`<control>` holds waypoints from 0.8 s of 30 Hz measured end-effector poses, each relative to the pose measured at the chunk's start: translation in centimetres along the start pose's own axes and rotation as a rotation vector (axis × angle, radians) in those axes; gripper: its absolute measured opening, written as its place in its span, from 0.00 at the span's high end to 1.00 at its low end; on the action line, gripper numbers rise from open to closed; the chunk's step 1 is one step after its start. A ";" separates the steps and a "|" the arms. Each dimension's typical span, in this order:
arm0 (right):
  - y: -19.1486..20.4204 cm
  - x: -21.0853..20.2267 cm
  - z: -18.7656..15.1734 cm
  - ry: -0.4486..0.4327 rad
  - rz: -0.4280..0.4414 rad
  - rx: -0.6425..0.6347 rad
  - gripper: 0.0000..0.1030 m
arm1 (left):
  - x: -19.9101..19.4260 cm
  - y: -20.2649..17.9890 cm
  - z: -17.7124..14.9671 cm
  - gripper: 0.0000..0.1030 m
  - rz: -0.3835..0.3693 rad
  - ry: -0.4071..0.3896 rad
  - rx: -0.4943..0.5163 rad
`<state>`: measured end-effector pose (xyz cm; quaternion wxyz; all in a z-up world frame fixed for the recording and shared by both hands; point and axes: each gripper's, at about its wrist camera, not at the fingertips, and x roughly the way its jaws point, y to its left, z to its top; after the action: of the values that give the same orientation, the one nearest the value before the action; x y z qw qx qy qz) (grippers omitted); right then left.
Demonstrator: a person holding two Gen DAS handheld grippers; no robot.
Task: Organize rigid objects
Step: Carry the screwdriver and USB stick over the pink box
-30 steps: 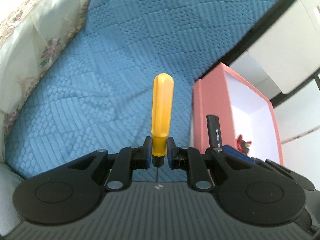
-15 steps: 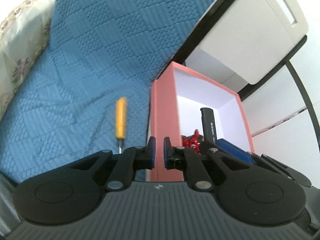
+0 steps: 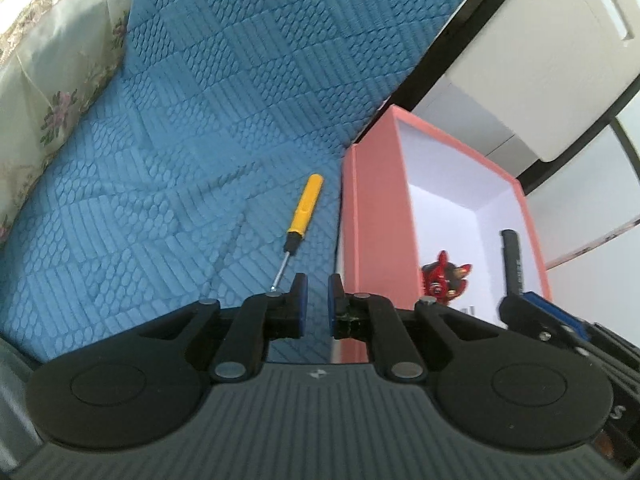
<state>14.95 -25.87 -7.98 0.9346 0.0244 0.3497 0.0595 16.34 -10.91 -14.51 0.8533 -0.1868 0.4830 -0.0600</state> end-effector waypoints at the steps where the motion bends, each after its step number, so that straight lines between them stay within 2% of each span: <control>1: -0.1 0.2 0.0 0.003 0.001 0.003 0.75 | 0.5 0.1 0.1 0.89 0.001 0.005 0.002; 6: -0.5 1.4 0.2 0.013 -0.004 0.032 0.75 | 4.1 0.3 1.0 0.87 0.004 0.025 0.026; 9: -1.0 2.3 0.7 0.013 -0.015 0.047 0.75 | 6.7 0.2 1.6 0.79 0.010 0.029 0.059; 12: -1.5 3.1 1.2 0.015 -0.030 0.057 0.75 | 9.4 0.3 2.4 0.76 0.019 0.041 0.085; 18: -2.7 4.8 2.1 0.029 -0.064 0.049 0.75 | 14.4 0.4 4.3 0.75 0.064 0.031 0.148; 24: -3.9 6.0 2.2 0.047 -0.077 0.059 0.75 | 17.2 0.4 5.1 0.75 0.088 0.060 0.193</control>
<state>21.29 -29.02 -10.54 0.9266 0.0371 0.3740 0.0139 29.70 -14.05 -26.14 0.8543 -0.0805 0.5081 -0.0744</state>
